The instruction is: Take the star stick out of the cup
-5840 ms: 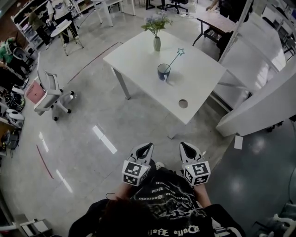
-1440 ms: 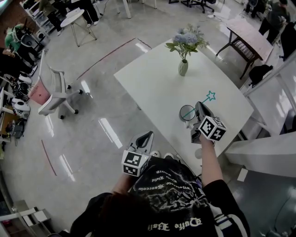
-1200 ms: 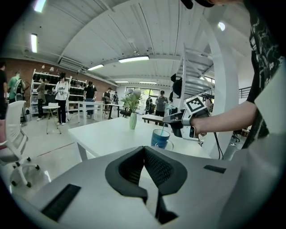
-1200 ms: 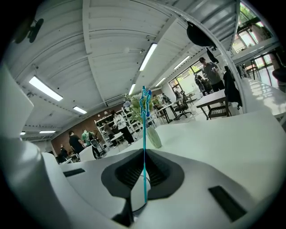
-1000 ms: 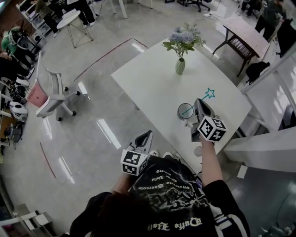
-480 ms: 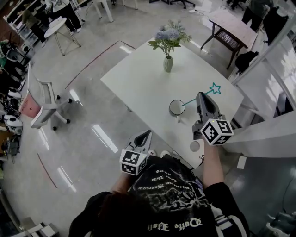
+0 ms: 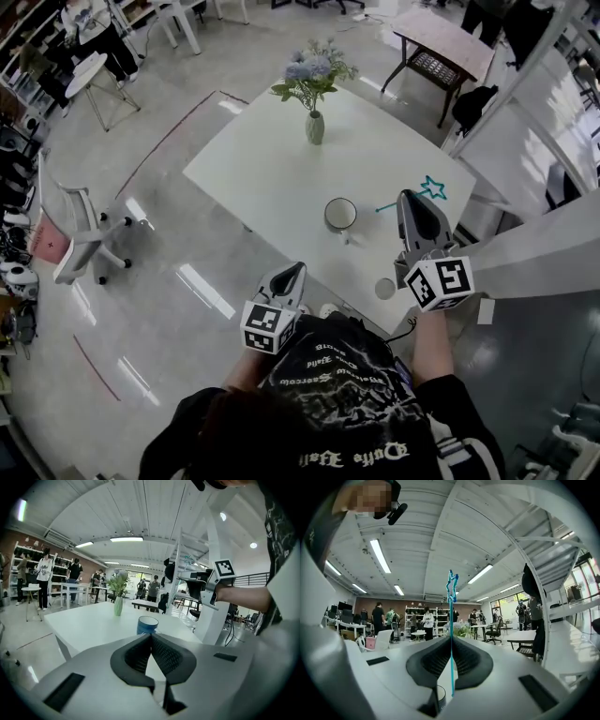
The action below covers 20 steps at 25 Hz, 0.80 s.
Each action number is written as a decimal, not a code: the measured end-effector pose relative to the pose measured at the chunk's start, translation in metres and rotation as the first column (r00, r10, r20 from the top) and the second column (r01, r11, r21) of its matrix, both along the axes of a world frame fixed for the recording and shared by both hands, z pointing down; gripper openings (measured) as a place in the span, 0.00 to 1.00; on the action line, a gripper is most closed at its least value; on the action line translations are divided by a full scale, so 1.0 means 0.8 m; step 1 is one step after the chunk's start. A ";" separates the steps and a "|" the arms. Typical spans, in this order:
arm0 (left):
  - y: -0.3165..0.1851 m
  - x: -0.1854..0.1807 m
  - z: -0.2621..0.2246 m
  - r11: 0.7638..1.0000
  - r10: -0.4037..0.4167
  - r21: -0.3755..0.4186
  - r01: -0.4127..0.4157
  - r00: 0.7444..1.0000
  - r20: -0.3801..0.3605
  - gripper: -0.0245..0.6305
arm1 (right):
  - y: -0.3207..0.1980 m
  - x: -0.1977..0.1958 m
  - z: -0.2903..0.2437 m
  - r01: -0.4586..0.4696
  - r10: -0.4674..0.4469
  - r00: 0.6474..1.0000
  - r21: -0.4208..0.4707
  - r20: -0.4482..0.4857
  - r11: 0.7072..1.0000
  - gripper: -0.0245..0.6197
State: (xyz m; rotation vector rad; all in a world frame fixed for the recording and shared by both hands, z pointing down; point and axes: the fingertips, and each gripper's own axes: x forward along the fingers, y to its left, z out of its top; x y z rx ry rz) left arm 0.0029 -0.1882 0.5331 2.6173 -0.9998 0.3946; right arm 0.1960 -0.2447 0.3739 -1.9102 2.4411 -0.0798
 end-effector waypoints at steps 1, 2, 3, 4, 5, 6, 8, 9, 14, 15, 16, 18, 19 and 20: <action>0.003 0.003 -0.001 1.000 0.005 -0.001 -0.005 1.000 -0.003 0.07 | 0.008 0.004 0.002 -0.010 0.010 1.000 -0.003 -0.003 1.000 0.06; 0.006 0.007 -0.002 1.000 0.010 -0.003 -0.010 1.000 -0.007 0.07 | 0.016 0.009 0.005 -0.020 0.020 1.000 -0.008 -0.005 1.000 0.06; 0.008 0.010 -0.003 1.000 0.015 -0.006 -0.015 1.000 -0.011 0.07 | 0.024 0.013 0.008 -0.032 0.032 0.999 -0.013 -0.009 0.999 0.06; 0.008 0.013 -0.004 1.000 0.020 -0.007 -0.020 1.000 -0.016 0.07 | 0.031 0.018 0.011 -0.045 0.045 0.999 -0.020 -0.014 0.999 0.07; 0.007 0.015 -0.005 1.000 0.025 -0.009 -0.026 0.999 -0.020 0.07 | 0.036 0.023 0.014 -0.059 0.059 0.998 -0.029 -0.019 0.998 0.06; 0.005 0.017 -0.006 0.999 0.030 -0.010 -0.030 0.999 -0.025 0.07 | 0.040 0.027 0.018 -0.073 0.072 0.997 -0.038 -0.023 0.997 0.06; 0.000 0.019 -0.007 0.999 0.036 -0.012 -0.036 0.999 -0.032 0.07 | 0.046 0.033 0.025 -0.097 0.095 0.995 -0.057 -0.025 0.994 0.07; -0.002 0.020 -0.007 0.999 0.039 -0.011 -0.039 0.999 -0.034 0.07 | 0.049 0.035 0.029 -0.105 0.104 0.994 -0.065 -0.025 0.992 0.07; -0.001 0.029 -0.008 0.998 0.060 -0.001 -0.060 0.998 -0.036 0.07 | 0.074 0.039 0.056 -0.135 0.130 0.990 -0.119 -0.050 0.984 0.06; -0.001 0.031 -0.008 0.998 0.063 -0.001 -0.063 0.997 -0.037 0.07 | 0.079 0.040 0.061 -0.141 0.135 0.990 -0.129 -0.052 0.982 0.06; -0.001 0.033 -0.009 0.998 0.067 -0.001 -0.067 0.997 -0.038 0.07 | 0.084 0.041 0.066 -0.146 0.141 0.989 -0.139 -0.050 0.979 0.06; -0.002 0.037 -0.010 0.997 0.074 0.003 -0.074 0.996 -0.039 0.07 | 0.093 0.042 0.075 -0.157 0.152 0.987 -0.157 -0.044 0.975 0.07; -0.002 0.039 -0.011 0.997 0.078 0.005 -0.078 0.996 -0.039 0.07 | 0.096 0.043 0.079 -0.162 0.157 0.987 -0.166 -0.042 0.973 0.07; -0.002 0.041 -0.012 0.997 0.083 0.008 -0.083 0.996 -0.037 0.07 | 0.100 0.043 0.084 -0.165 0.161 0.986 -0.175 -0.041 0.971 0.07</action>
